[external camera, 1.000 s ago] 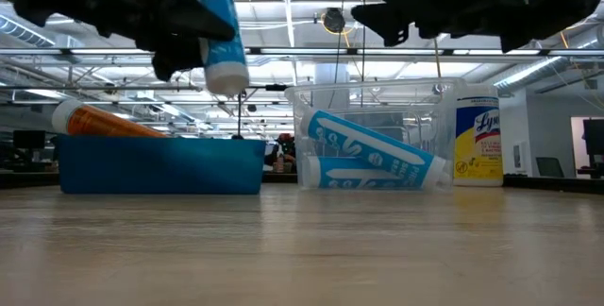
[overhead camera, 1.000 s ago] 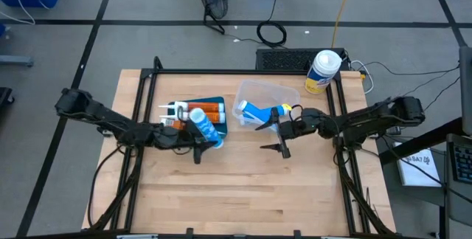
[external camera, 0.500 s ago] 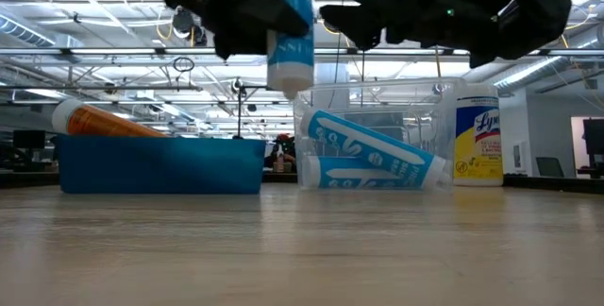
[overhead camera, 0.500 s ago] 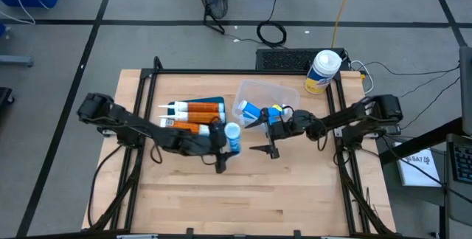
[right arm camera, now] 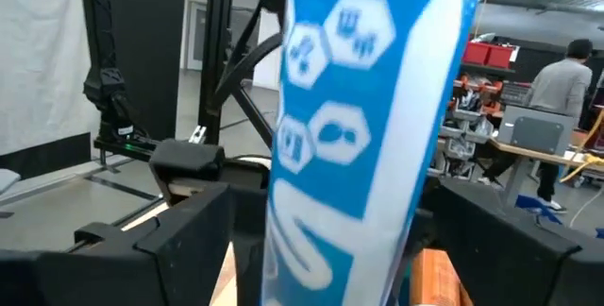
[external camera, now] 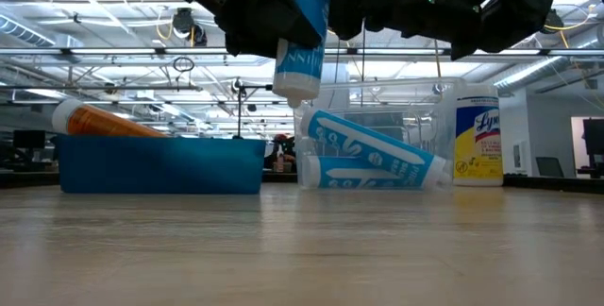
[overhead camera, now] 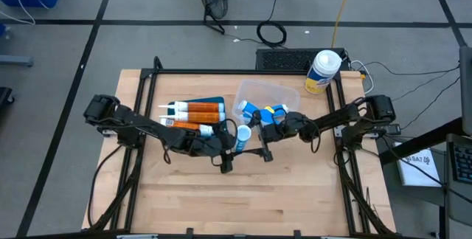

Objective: Pick & place silicon tubes, Sealant and Lysol wipes
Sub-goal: Put the blue sealant into the transparent bin

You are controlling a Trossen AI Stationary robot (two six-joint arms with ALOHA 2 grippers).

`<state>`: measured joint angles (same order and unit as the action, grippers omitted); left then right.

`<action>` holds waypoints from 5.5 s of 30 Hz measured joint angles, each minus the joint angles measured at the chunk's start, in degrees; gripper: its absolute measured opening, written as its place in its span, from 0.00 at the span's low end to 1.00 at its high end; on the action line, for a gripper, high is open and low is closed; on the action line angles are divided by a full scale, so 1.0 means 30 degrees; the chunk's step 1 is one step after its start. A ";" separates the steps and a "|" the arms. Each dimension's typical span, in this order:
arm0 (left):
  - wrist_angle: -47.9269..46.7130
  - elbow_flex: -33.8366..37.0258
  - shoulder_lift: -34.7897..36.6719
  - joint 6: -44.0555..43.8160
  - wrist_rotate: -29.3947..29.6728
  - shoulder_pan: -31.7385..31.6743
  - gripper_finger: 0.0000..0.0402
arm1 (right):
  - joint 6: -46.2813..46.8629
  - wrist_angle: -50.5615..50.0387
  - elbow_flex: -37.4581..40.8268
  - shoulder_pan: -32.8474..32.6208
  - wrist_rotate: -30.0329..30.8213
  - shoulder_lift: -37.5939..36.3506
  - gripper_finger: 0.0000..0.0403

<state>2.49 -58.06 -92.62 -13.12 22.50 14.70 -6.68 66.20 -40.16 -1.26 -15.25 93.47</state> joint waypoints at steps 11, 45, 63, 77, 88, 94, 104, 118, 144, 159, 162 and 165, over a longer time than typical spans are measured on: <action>0.0190 0.0000 -0.0022 -0.0023 -0.0064 -0.0300 0.54 | 0.0630 -0.0825 -0.0445 0.0000 0.0037 0.0000 0.79; 0.0254 0.0022 -0.0015 -0.0063 -0.0984 -0.0642 0.54 | 0.0444 -0.2307 -0.0904 0.0007 0.0059 0.0000 0.71; 0.0202 0.0029 -0.0015 -0.0020 -0.0816 -0.0629 0.54 | 0.0503 -0.2332 -0.0904 0.0036 0.0066 0.0000 0.56; 0.0333 0.0022 0.0059 -0.1007 -0.0430 -0.0642 0.95 | -0.0239 -0.2857 -0.0911 0.0036 0.0022 0.0014 0.53; -0.0008 0.0022 0.0029 -0.0730 -0.0488 -0.0642 0.78 | -0.0357 -0.2872 -0.0911 0.0036 0.0029 0.0014 0.52; -0.1982 0.0029 0.1055 -0.0578 -0.0547 -0.0598 0.75 | -0.0364 -0.2893 -0.0911 0.0054 0.0058 0.0007 0.52; -0.2445 0.1293 0.5435 0.1250 0.0113 0.0659 0.79 | -0.0430 -0.3054 -0.0911 0.0051 0.0045 0.0007 0.52; 0.4890 1.0755 1.4048 0.1662 0.1180 0.1573 0.78 | -0.0437 -0.3010 -0.0911 0.0051 0.0131 0.0000 0.52; 0.2346 1.4542 2.5405 0.2312 -0.3628 -0.1688 0.78 | -0.0004 -0.3185 -0.0904 0.0589 0.0131 0.0000 0.52; 0.3796 1.7712 2.6590 0.1696 -0.6843 -0.4888 0.82 | 0.0000 -0.3770 -0.0904 0.0602 0.0095 0.0000 0.52; 0.3695 1.8137 2.6945 0.1711 -0.7009 -0.5066 0.82 | 0.0000 -0.3781 -0.0904 0.0597 0.0095 0.0000 0.52; 0.3722 1.8786 2.7247 0.1762 -0.7001 -0.5071 0.81 | 0.0007 -0.3876 -0.0904 0.0597 0.0095 0.0000 0.52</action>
<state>13.65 -1.71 -10.88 -7.84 1.50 -0.51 -6.66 54.57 -42.87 0.54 -14.96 93.47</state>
